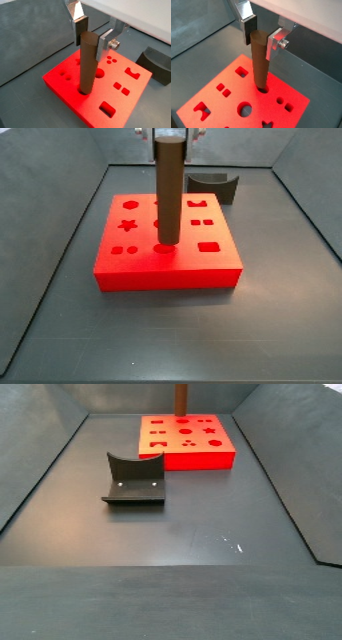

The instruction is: Insert the oval object.

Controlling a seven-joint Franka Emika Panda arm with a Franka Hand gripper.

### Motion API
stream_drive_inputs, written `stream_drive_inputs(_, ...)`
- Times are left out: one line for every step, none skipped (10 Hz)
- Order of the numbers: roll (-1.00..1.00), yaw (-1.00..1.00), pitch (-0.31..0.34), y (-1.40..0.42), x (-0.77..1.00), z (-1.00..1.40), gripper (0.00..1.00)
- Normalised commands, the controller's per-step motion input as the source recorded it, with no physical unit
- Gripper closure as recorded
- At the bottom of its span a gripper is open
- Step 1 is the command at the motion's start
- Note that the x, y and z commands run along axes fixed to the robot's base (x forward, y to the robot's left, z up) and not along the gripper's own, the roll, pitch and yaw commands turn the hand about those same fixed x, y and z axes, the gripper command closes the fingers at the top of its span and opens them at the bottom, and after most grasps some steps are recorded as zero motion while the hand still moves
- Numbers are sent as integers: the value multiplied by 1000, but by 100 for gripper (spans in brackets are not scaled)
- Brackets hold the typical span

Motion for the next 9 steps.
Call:
stream_drive_inputs(30, 66, 0, 6, 0, -223, 100)
stream_drive_inputs(0, 26, 0, 0, 0, -166, 100)
stream_drive_inputs(0, 51, -4, 0, 0, -149, 100)
stream_drive_inputs(0, 66, -7, 0, 0, -163, 100)
stream_drive_inputs(0, 94, -9, -6, 0, -180, 100)
stream_drive_inputs(0, 123, -11, -66, 0, -166, 100)
stream_drive_inputs(1, 129, -7, -89, 0, -154, 100)
stream_drive_inputs(17, 149, -4, -89, 0, -137, 100)
stream_drive_inputs(61, 234, -1, -63, 0, -177, 100)
